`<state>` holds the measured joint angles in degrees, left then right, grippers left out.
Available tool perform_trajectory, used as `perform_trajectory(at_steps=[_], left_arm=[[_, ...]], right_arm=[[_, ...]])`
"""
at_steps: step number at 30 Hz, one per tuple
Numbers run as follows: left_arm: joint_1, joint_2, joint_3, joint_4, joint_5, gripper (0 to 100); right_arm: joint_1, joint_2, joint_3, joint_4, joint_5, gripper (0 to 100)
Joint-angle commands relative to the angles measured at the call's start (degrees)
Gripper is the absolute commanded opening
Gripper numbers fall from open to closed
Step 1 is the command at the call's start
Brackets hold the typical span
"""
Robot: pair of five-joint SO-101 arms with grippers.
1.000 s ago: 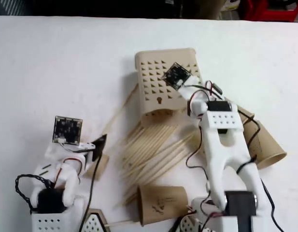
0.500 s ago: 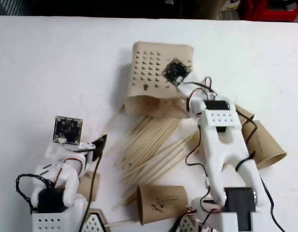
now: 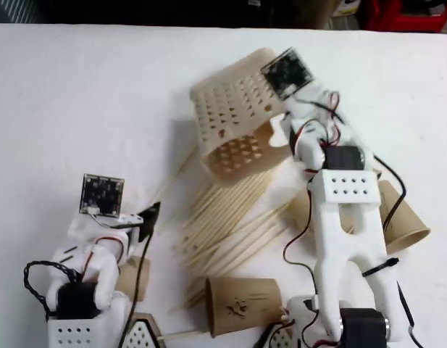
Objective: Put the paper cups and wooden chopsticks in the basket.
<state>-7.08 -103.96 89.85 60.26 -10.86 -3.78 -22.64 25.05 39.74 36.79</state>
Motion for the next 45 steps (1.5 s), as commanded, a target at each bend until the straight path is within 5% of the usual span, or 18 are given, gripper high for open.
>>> perform_trajectory(at_steps=[1, 24, 37, 45], left_arm=[[-0.4, -0.5, -0.4, -1.1, -0.5, 35], [-0.4, -0.5, -0.4, -1.1, -0.6, 35], [-0.4, -0.5, -0.3, -1.1, -0.6, 35], [-0.4, -0.5, -0.3, -1.1, -0.6, 35]], right_arm=[[1.0, -0.4, -9.5, 5.9, -2.9, 1.9], [8.1, 35.8, -69.0, 44.0, -19.2, 1.9], [7.9, 54.7, -89.1, 49.5, -19.9, 2.6], [5.8, 59.1, -92.0, 49.0, -19.9, 12.1]])
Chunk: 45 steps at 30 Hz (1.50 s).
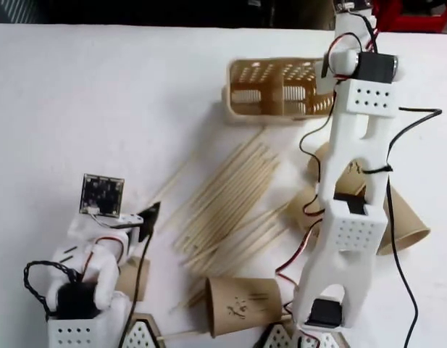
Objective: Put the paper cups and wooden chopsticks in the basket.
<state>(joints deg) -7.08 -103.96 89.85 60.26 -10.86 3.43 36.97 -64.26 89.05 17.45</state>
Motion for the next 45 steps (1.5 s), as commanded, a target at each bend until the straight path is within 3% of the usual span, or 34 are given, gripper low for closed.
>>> perform_trajectory(at_steps=[1, 12, 17, 25, 38, 45], left_arm=[[-0.4, -0.5, -0.3, -1.1, -0.6, 35], [-0.4, -0.5, -0.3, -1.1, -0.6, 35], [-0.4, -0.5, -0.3, -1.1, -0.6, 35], [-0.4, -0.5, -0.3, -1.1, -0.6, 35], [-0.4, -0.5, 0.4, -1.4, -0.6, 35], [-0.4, -0.5, 0.4, -1.4, -0.7, 35]], right_arm=[[-1.6, -0.1, -2.6, -0.3, -0.5, 12.2], [-4.0, -2.2, -7.9, -0.8, -0.1, 12.5], [-5.1, -2.5, -9.7, -0.2, -0.4, 21.1], [-6.8, -2.5, -18.4, 9.5, 0.1, 24.8], [-7.7, -2.4, -19.9, 9.5, 13.4, 24.8], [-7.1, -5.8, -17.4, 9.8, 13.8, 24.8]])
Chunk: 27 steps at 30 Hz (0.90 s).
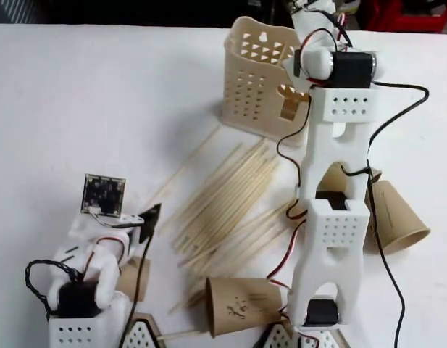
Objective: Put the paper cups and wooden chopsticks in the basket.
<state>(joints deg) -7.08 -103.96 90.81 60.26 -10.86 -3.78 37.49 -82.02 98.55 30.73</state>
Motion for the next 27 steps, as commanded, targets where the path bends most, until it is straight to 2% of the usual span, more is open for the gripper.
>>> perform_trajectory(at_steps=[1, 6, 15, 22, 27], left_arm=[[-0.4, -0.5, -0.5, -1.4, -0.7, 35], [-0.4, -0.5, -0.5, -1.4, -0.7, 35], [-0.4, -0.5, -0.5, -1.4, -0.7, 35], [-0.4, -0.6, -0.5, -1.4, -0.7, 35], [-0.4, -0.6, -0.5, -1.4, -0.7, 35]], right_arm=[[0.4, -8.3, 2.3, 0.3, 0.5, 24.8], [2.4, -22.4, 20.0, 0.3, 0.5, 24.8], [10.7, -47.2, 56.0, 0.0, 0.5, 24.8], [14.5, -58.0, 73.2, 0.0, 0.3, 24.8], [20.4, -61.2, 81.8, -1.1, -5.5, 24.8]])
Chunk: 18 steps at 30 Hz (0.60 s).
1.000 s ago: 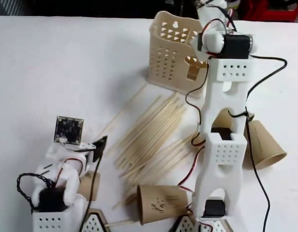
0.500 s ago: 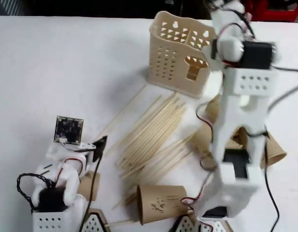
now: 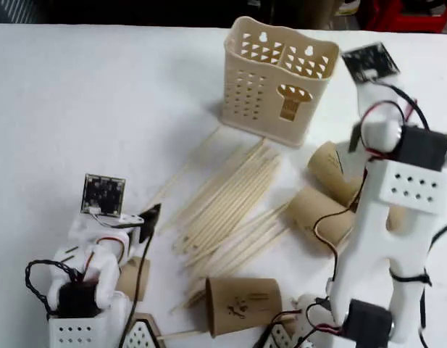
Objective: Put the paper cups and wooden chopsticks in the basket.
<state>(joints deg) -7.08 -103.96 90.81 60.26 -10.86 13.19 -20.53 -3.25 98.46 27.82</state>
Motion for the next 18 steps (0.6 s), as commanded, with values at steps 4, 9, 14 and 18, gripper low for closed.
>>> perform_trajectory(at_steps=[4, 9, 14, 18], left_arm=[[-0.4, -0.6, -0.5, -1.4, -0.7, 35], [-0.4, -0.6, -0.5, -1.4, -0.7, 35], [-0.4, -0.6, -0.4, -1.4, -0.7, 35], [-0.4, -0.6, -0.4, -1.4, -0.7, 35]], right_arm=[[9.9, -3.7, 8.7, -1.7, -5.5, 24.8], [17.5, -3.7, 13.8, -1.8, -6.8, 24.8], [22.6, -3.7, 19.3, -5.1, -6.3, 24.8], [25.0, -3.6, 25.8, -10.8, -6.3, 24.7]])
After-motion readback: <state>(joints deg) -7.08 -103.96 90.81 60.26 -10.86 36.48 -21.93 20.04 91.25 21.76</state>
